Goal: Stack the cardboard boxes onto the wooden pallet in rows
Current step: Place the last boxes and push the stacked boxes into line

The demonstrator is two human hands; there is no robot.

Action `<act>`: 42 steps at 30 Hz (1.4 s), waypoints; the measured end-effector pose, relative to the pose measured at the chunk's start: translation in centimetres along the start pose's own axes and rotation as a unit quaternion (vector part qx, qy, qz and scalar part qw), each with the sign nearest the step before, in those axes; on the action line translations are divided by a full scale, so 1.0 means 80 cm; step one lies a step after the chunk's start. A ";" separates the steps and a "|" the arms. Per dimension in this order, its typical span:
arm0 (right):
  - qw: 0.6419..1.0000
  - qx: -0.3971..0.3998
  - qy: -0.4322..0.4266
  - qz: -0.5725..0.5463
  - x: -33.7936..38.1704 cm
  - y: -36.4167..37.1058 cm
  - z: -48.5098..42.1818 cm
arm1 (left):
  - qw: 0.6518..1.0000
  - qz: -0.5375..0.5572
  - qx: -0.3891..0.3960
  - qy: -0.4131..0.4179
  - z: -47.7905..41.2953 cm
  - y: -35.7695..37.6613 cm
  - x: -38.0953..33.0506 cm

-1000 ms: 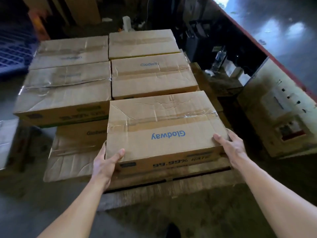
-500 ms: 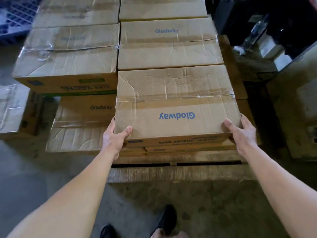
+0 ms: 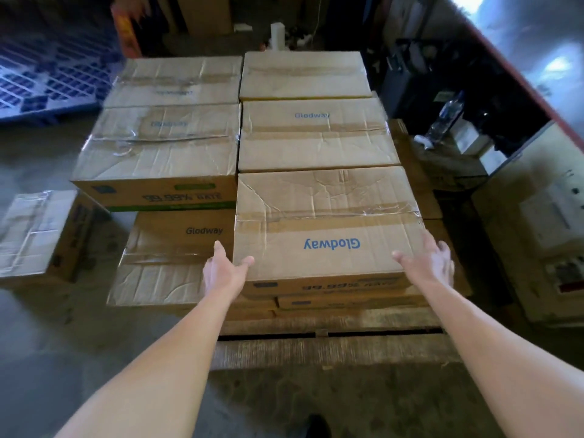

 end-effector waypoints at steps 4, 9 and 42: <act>0.992 0.066 -0.093 -0.045 0.079 0.005 0.066 | 0.994 -0.010 -0.068 0.084 0.029 -0.087 0.013; 0.978 0.055 -0.181 -0.094 0.225 0.019 0.157 | 0.974 -0.020 -0.158 0.160 0.039 -0.243 0.030; 0.770 0.267 -0.579 0.005 0.977 0.470 0.366 | 0.903 0.138 -0.406 -0.019 -0.191 -0.824 0.350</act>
Point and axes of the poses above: each hand's wrist, its own z-axis away from the middle knuckle, its own y-axis out of the palm, x = y × z, the point moved 2 cm from there along -z, towards the middle knuckle, and after that the axes turned 12 degrees about -y, right-handed, at the moved point
